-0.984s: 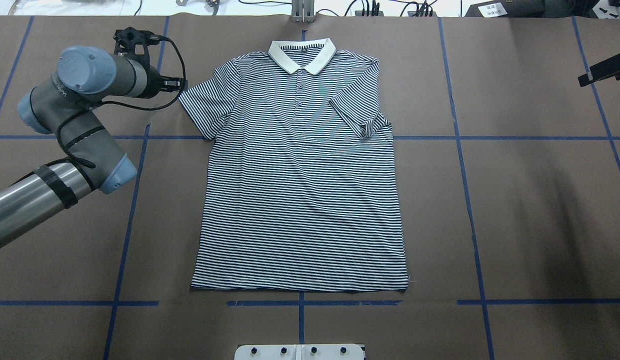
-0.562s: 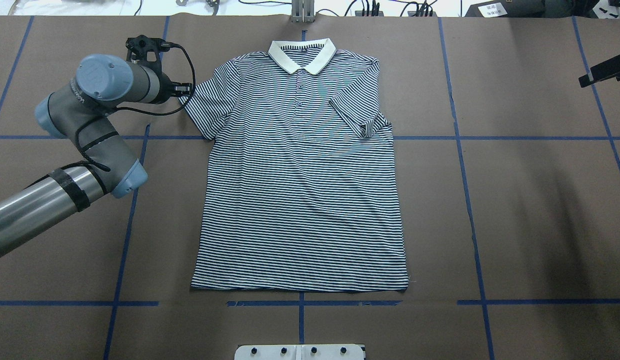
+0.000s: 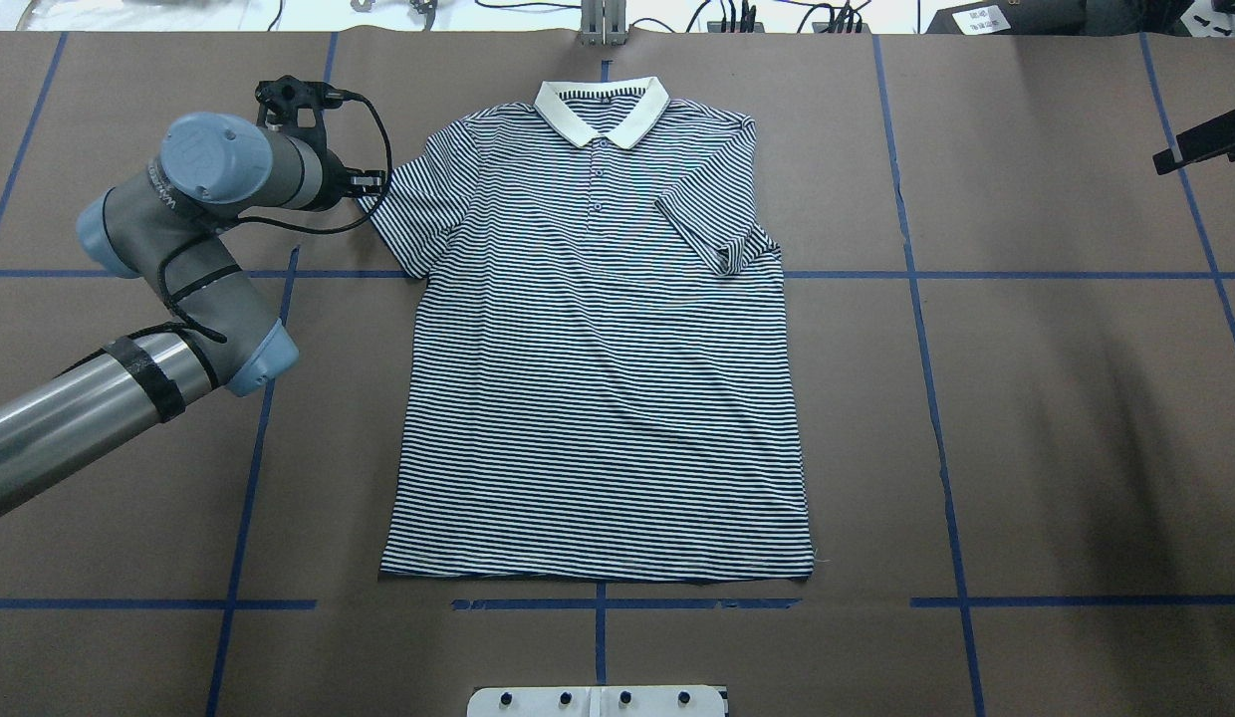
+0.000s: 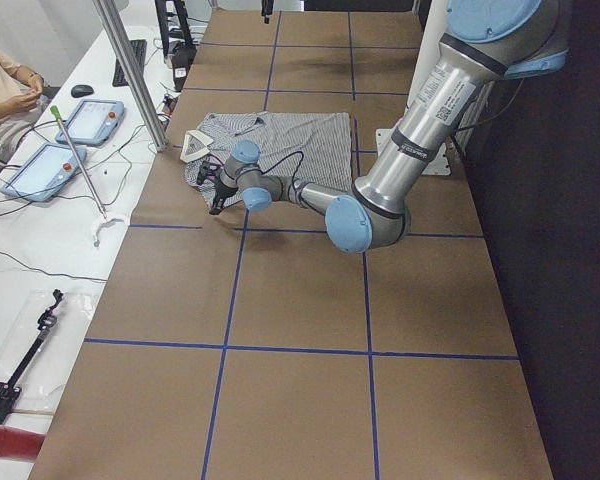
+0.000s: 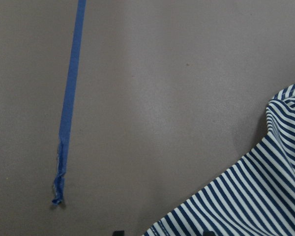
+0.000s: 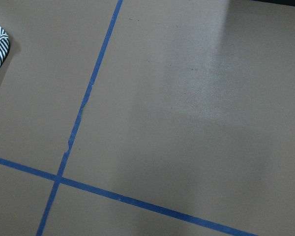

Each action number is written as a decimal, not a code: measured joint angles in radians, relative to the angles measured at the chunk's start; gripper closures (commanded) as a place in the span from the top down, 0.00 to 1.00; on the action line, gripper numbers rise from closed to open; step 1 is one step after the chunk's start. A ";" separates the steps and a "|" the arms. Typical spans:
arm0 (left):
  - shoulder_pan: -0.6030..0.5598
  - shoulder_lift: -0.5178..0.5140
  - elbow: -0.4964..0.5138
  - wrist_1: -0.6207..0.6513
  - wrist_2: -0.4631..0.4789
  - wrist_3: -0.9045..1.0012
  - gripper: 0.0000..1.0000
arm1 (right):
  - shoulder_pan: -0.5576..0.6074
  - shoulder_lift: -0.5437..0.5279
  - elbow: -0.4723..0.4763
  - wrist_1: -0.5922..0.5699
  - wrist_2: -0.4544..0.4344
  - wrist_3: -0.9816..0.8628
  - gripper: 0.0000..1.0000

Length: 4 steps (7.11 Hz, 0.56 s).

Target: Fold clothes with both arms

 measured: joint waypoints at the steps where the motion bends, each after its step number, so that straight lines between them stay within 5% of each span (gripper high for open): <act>1: 0.001 -0.003 0.004 0.000 0.000 0.000 0.52 | 0.000 0.000 0.000 0.000 0.000 0.000 1.00; 4: 0.003 -0.006 0.005 0.000 0.000 0.000 0.46 | 0.000 -0.001 -0.001 0.000 -0.001 0.000 1.00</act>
